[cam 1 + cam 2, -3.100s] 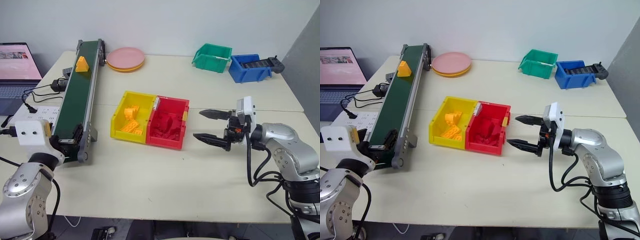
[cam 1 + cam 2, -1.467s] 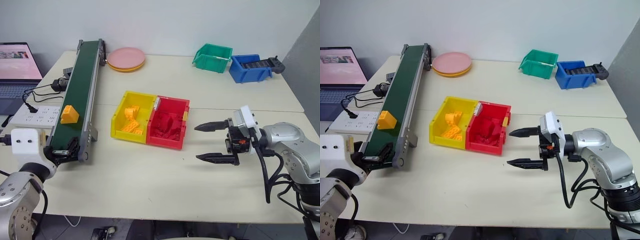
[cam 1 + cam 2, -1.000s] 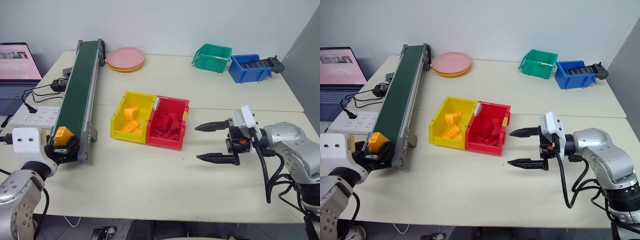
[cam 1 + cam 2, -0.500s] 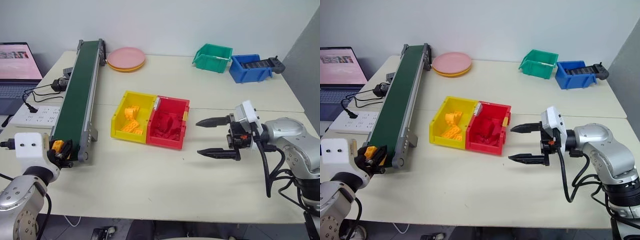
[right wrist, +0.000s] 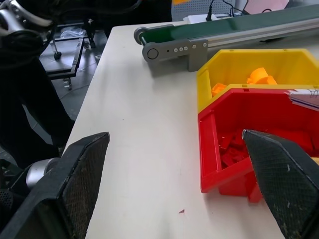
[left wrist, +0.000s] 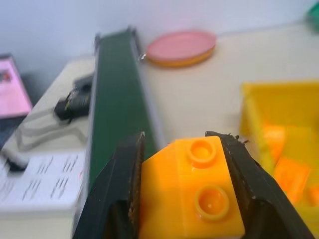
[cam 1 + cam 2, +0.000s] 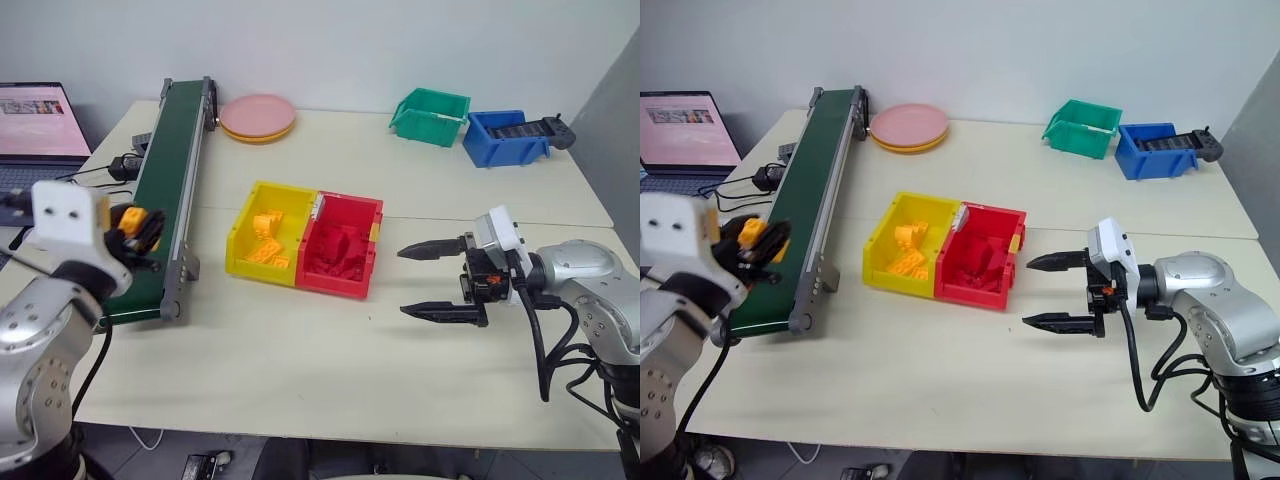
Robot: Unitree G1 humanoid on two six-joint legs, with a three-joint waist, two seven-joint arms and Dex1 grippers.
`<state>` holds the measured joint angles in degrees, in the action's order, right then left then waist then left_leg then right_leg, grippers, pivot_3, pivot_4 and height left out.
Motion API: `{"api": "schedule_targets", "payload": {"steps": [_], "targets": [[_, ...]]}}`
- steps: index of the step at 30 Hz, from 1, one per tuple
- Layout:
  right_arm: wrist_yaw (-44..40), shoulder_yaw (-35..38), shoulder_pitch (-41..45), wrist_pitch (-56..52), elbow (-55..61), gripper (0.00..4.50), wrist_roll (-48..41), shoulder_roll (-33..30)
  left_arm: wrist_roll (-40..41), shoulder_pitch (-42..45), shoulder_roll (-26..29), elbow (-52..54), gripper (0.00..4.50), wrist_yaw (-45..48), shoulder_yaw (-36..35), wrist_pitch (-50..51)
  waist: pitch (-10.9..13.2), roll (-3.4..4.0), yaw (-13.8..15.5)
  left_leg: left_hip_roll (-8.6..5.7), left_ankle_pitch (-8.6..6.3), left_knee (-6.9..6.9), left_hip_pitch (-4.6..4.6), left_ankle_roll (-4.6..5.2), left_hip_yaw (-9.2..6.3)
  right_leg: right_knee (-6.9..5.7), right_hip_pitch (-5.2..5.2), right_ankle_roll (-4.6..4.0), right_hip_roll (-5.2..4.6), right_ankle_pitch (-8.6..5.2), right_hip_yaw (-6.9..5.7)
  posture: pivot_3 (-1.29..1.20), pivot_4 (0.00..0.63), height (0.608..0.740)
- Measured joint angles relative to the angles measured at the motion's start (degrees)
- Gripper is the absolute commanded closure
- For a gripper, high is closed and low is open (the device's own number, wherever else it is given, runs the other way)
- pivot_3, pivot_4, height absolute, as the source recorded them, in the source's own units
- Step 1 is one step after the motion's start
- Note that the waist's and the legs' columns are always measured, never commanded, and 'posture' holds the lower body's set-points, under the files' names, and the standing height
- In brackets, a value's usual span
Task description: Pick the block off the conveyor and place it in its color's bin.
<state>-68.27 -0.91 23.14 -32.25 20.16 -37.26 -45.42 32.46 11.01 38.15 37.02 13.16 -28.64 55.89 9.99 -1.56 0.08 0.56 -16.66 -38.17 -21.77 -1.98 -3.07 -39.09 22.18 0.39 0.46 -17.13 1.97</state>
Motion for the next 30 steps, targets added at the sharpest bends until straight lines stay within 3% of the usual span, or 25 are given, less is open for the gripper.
{"api": "schedule_targets", "payload": {"steps": [8, 16, 24, 26, 30], "targets": [[4.68, 4.14, -4.07, -1.30, 4.33, 0.00, -0.76, -0.88, -1.16, 14.13, 0.28, -14.73, 2.92, 6.52, 15.98, -1.22, 0.01, -0.01, -0.17, 0.00, 0.01, 0.00, -0.03, -0.01, 0.02, -0.01, 0.04, 0.00, 0.01, 0.00, 0.02, 0.00, 0.150, 0.740], [11.22, 8.75, -1.65, -6.29, 10.19, 0.00, -7.53, -0.70, -7.10, 22.35, -2.06, -28.67, 2.92, 12.07, 25.12, -9.51, 0.03, 0.02, -0.17, -0.01, 0.01, -0.03, -0.05, -0.02, 0.02, -0.04, 0.07, 0.00, 0.01, 0.00, 0.03, 0.00, 0.150, 0.740], [14.94, 9.99, 0.24, -8.83, 12.65, 0.00, -11.06, -1.22, -10.65, 23.56, -4.69, -34.64, 2.92, 15.17, 28.73, -14.05, 0.04, 0.01, -0.17, 0.00, 0.01, -0.03, -0.14, -0.01, 0.03, 0.01, 0.12, 0.00, 0.01, 0.00, 0.03, 0.00, 0.150, 0.740], [14.98, 9.95, -0.43, -8.83, 13.24, 0.00, -11.05, -1.52, -11.62, 23.56, -4.83, -34.80, 2.22, 15.37, 29.38, -14.94, 0.04, 0.01, -0.17, 0.00, 0.01, -0.03, -0.13, 0.00, 0.05, 0.00, 0.12, 0.00, 0.01, 0.00, 0.06, 0.00, 0.150, 0.740], [15.00, 9.87, -1.26, -8.71, 13.48, 0.00, -11.02, -1.87, -12.58, 23.50, -4.94, -34.80, 1.46, 16.08, 29.37, -16.10, 0.03, 0.01, -0.19, 0.00, 0.01, -0.05, -0.11, 0.00, 0.02, -0.05, 0.11, 0.00, 0.01, 0.00, 0.02, 0.00, 0.150, 0.740]]}}
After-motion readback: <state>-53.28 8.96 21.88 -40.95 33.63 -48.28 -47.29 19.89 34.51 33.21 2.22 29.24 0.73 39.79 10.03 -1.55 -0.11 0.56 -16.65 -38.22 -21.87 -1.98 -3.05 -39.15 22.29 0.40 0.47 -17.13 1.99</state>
